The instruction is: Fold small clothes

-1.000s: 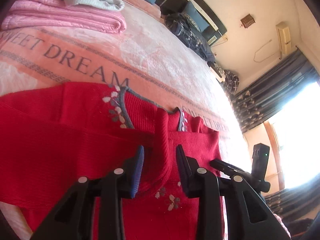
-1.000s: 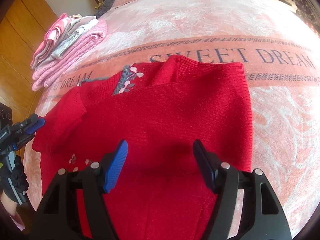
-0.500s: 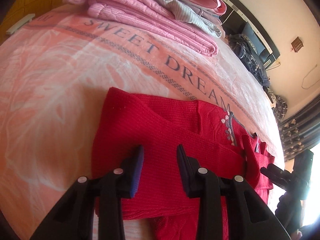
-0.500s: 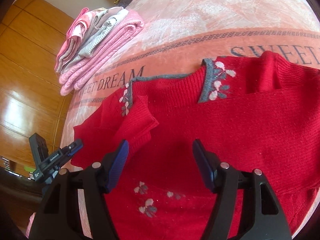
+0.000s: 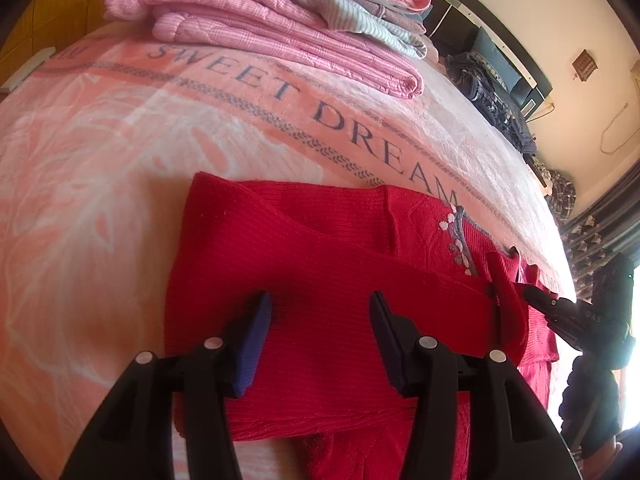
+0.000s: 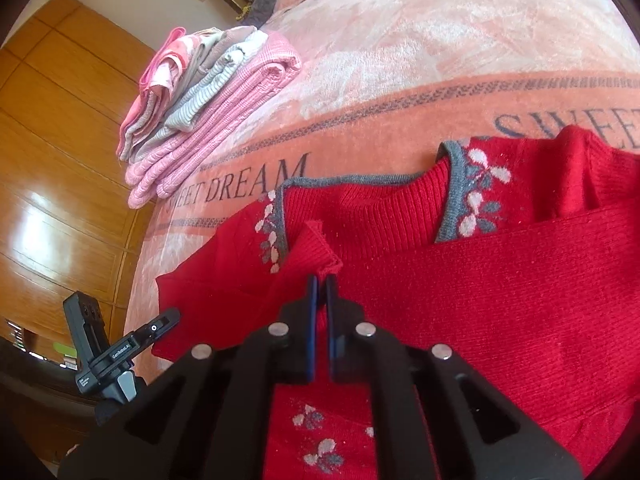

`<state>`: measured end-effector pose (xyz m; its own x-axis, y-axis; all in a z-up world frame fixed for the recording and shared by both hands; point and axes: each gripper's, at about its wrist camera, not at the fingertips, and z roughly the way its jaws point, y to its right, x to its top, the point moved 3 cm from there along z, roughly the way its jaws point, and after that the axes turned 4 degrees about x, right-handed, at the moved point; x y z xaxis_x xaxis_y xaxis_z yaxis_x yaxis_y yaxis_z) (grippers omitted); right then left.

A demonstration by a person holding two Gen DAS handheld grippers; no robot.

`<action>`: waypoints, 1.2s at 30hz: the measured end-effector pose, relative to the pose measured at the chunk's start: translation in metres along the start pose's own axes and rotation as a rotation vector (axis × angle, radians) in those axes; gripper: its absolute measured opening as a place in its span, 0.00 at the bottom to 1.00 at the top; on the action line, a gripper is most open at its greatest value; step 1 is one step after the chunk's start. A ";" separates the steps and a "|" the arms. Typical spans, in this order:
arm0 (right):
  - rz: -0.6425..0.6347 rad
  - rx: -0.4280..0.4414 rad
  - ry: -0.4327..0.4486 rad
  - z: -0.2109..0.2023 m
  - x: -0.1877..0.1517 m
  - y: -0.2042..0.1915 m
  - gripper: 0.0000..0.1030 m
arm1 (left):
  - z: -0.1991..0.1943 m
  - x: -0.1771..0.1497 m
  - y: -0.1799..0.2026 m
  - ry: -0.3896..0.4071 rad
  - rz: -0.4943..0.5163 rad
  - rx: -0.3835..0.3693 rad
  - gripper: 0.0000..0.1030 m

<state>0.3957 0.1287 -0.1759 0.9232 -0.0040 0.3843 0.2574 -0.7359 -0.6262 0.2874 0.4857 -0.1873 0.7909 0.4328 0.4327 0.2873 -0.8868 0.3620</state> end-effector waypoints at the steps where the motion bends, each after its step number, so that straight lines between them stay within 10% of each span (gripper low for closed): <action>1: -0.012 0.008 0.009 -0.009 -0.002 -0.001 0.03 | 0.000 0.000 0.000 0.001 -0.003 0.002 0.50; 13: 0.093 -0.040 -0.045 -0.065 -0.033 0.085 0.30 | -0.009 0.010 0.017 0.052 -0.033 0.028 0.52; 19: 0.063 0.041 -0.040 -0.050 -0.014 0.057 0.36 | -0.030 0.025 0.017 0.158 -0.078 0.057 0.55; 26: -0.018 -0.064 -0.128 -0.001 -0.019 0.033 0.42 | -0.024 0.017 0.002 0.130 -0.069 0.091 0.55; 29: -0.032 -0.060 -0.101 0.001 -0.015 0.029 0.30 | -0.020 0.015 -0.008 0.116 -0.090 0.105 0.55; 31: -0.050 -0.053 -0.091 0.001 -0.013 0.026 0.03 | -0.018 0.014 -0.012 0.107 -0.109 0.103 0.55; 36: -0.126 -0.056 -0.038 -0.025 -0.007 0.015 0.03 | -0.021 0.016 -0.007 0.125 -0.090 0.114 0.55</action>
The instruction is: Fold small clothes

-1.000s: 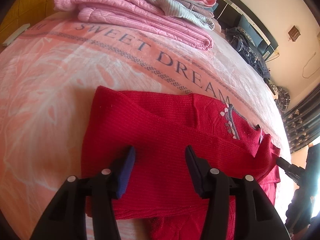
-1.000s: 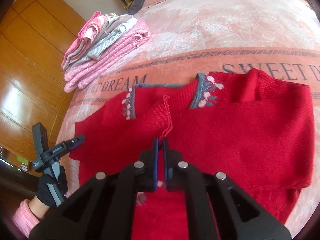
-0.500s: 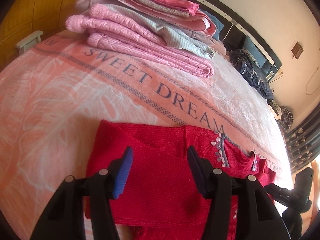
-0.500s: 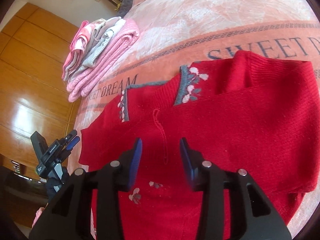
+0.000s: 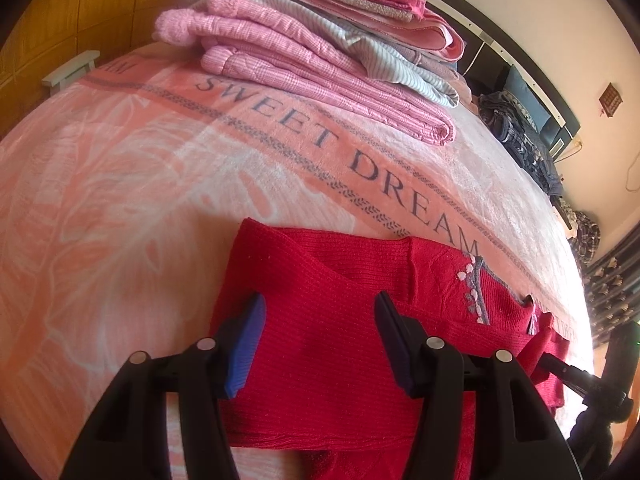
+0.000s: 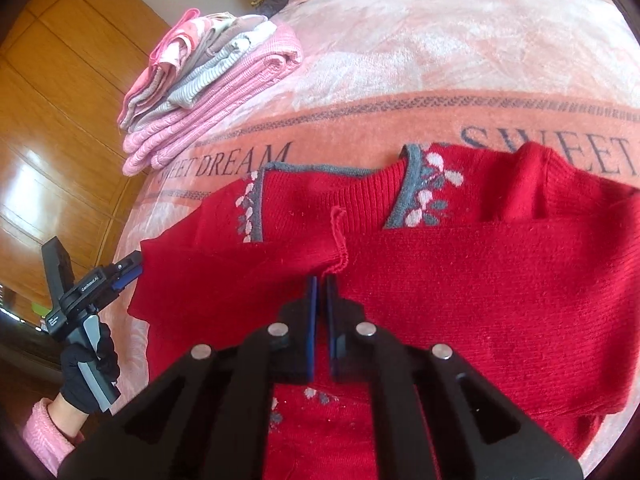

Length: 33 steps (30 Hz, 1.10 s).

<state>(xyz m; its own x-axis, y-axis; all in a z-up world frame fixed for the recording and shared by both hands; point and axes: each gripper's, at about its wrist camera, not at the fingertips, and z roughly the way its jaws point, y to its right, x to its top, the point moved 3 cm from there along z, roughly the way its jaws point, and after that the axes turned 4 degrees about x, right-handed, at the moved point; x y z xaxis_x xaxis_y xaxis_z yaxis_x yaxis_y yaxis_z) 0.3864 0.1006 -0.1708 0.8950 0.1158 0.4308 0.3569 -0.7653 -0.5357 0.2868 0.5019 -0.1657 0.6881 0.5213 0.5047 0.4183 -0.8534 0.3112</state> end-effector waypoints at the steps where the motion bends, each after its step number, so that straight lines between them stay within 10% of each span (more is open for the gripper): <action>1: -0.011 0.004 0.016 -0.010 0.002 0.001 0.02 | -0.001 0.000 0.002 0.004 0.008 0.002 0.55; 9: 0.027 -0.033 0.127 -0.088 -0.004 0.054 0.02 | 0.005 -0.006 0.025 -0.001 0.067 0.011 0.56; 17: 0.167 -0.117 -0.071 -0.065 -0.049 0.121 0.03 | 0.029 -0.026 0.050 -0.060 0.193 0.098 0.64; 22: 0.177 -0.083 0.016 -0.084 -0.031 0.115 0.31 | 0.019 -0.026 0.070 -0.027 0.245 0.048 0.64; 33: 0.210 -0.137 0.022 -0.048 -0.007 0.119 0.21 | 0.032 -0.038 0.087 -0.079 0.237 -0.008 0.65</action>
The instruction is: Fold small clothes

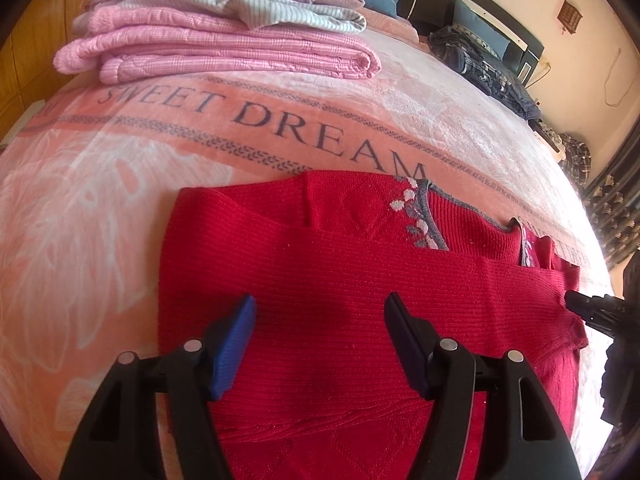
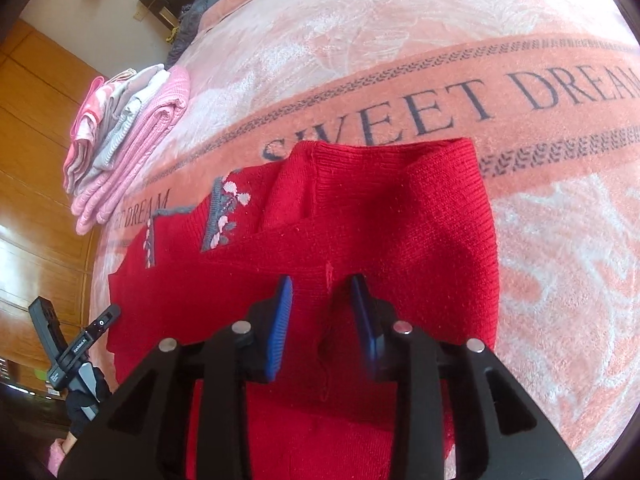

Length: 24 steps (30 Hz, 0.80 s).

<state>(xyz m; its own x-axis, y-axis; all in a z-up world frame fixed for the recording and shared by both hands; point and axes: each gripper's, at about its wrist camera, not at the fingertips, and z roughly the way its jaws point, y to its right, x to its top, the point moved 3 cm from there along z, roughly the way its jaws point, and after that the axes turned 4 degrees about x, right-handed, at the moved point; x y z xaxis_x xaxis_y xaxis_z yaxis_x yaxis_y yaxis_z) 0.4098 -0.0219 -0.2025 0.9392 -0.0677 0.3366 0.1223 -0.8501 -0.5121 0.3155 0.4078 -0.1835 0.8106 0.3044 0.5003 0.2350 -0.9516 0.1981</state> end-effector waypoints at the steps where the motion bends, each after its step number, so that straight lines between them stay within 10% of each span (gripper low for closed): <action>1: -0.031 -0.009 0.003 0.000 0.001 -0.004 0.04 | 0.001 0.000 0.000 0.000 0.000 0.002 0.65; 7: -0.093 -0.115 0.190 -0.029 0.018 -0.011 0.00 | -0.001 -0.002 0.001 0.017 0.007 0.005 0.65; 18: -0.033 0.097 -0.062 -0.007 -0.024 -0.001 0.31 | -0.004 -0.002 0.002 0.037 0.036 0.025 0.65; 24: -0.083 0.049 -0.083 -0.003 -0.032 -0.016 0.05 | 0.002 -0.007 0.006 0.021 0.064 0.043 0.70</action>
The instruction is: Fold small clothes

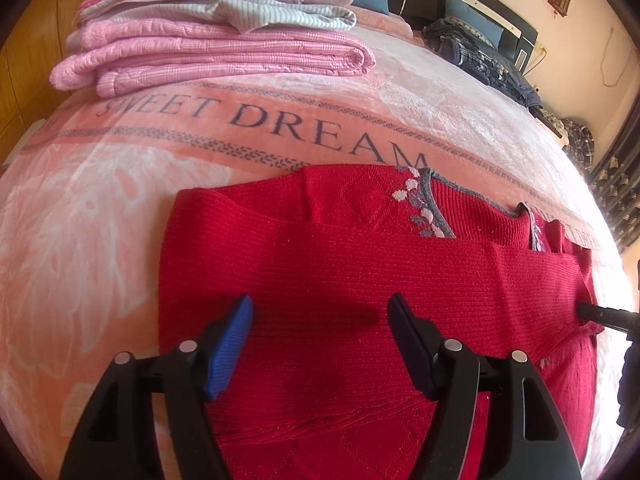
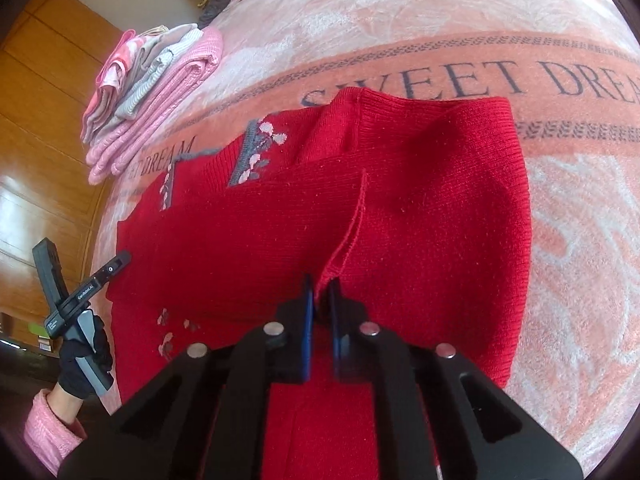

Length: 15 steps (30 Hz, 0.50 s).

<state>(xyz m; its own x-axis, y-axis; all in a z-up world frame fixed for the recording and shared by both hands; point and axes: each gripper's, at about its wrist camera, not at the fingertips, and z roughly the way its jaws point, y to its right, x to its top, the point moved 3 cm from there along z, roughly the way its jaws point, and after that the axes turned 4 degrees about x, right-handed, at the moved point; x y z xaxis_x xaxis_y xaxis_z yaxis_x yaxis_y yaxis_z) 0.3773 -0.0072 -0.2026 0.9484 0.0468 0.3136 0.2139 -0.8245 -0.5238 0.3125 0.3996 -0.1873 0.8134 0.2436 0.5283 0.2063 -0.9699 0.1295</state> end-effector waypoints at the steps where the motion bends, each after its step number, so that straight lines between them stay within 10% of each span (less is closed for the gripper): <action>1: -0.007 -0.004 0.010 -0.004 0.000 -0.002 0.04 | 0.000 0.000 0.000 0.000 0.002 -0.002 0.70; 15: -0.022 -0.117 -0.014 -0.013 -0.005 0.002 0.14 | -0.001 0.000 0.002 0.000 0.014 -0.007 0.71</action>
<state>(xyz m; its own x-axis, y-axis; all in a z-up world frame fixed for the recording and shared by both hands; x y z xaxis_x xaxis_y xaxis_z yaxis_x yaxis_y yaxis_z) 0.3700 -0.0170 -0.1949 0.9473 0.0728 0.3120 0.2065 -0.8833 -0.4209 0.3124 0.3980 -0.1867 0.8163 0.2295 0.5301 0.1909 -0.9733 0.1275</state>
